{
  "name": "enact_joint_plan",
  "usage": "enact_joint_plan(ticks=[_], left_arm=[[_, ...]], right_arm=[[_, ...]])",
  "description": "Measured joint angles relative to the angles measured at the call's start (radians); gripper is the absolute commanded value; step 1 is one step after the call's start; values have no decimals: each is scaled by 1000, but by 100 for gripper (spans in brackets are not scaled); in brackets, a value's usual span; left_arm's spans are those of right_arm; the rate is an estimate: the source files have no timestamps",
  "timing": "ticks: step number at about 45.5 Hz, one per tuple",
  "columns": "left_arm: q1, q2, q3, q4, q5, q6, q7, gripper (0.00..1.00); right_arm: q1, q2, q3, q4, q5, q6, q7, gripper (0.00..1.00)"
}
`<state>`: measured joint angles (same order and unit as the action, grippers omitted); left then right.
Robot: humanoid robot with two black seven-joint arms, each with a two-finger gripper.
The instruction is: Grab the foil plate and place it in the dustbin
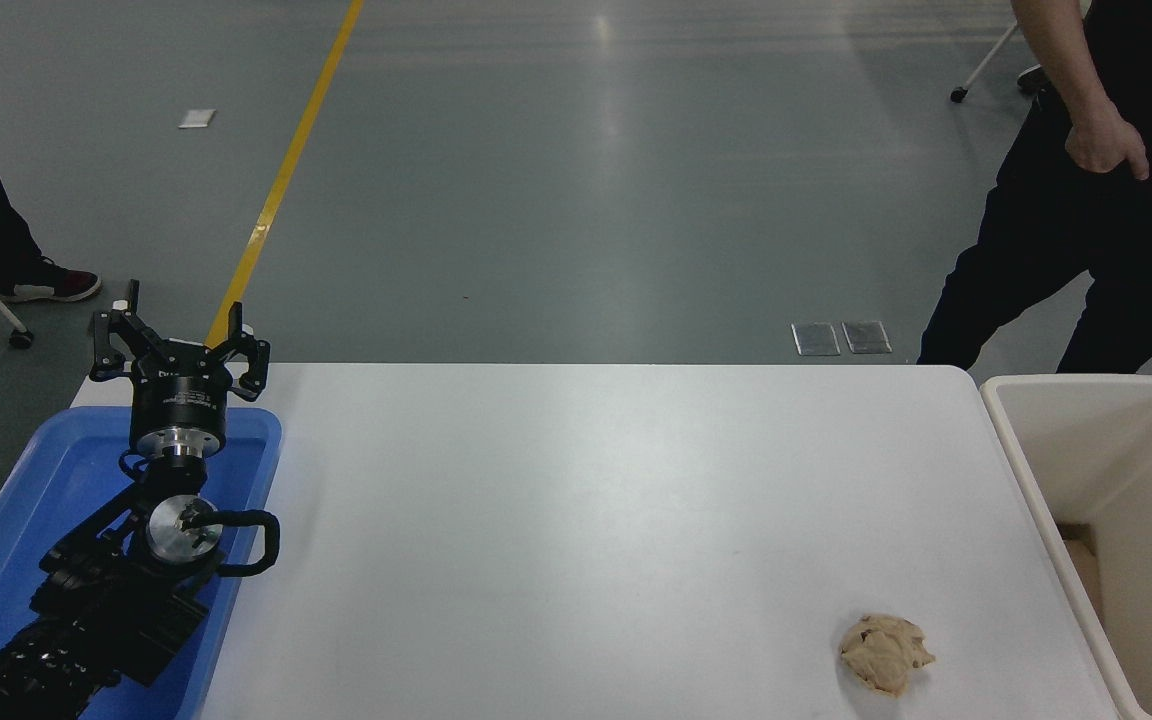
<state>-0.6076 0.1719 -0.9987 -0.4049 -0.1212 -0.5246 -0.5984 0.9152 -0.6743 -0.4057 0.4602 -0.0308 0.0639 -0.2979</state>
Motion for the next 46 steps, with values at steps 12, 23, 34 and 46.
enact_joint_plan(ticks=[12, 23, 34, 46], left_arm=[[0, 0, 0, -1, 2, 0, 1, 99], [0, 0, 0, 0, 2, 0, 2, 99], [0, 0, 0, 0, 2, 0, 0, 99], [1, 0, 0, 0, 0, 0, 0, 99]], right_arm=[[632, -120, -348, 519, -177, 190, 1, 100], [968, -40, -491, 818, -201, 437, -1, 100], [1231, 102, -599, 1028, -101, 624, -1, 100], [1425, 235, -649, 1169, 36, 695, 0, 100]])
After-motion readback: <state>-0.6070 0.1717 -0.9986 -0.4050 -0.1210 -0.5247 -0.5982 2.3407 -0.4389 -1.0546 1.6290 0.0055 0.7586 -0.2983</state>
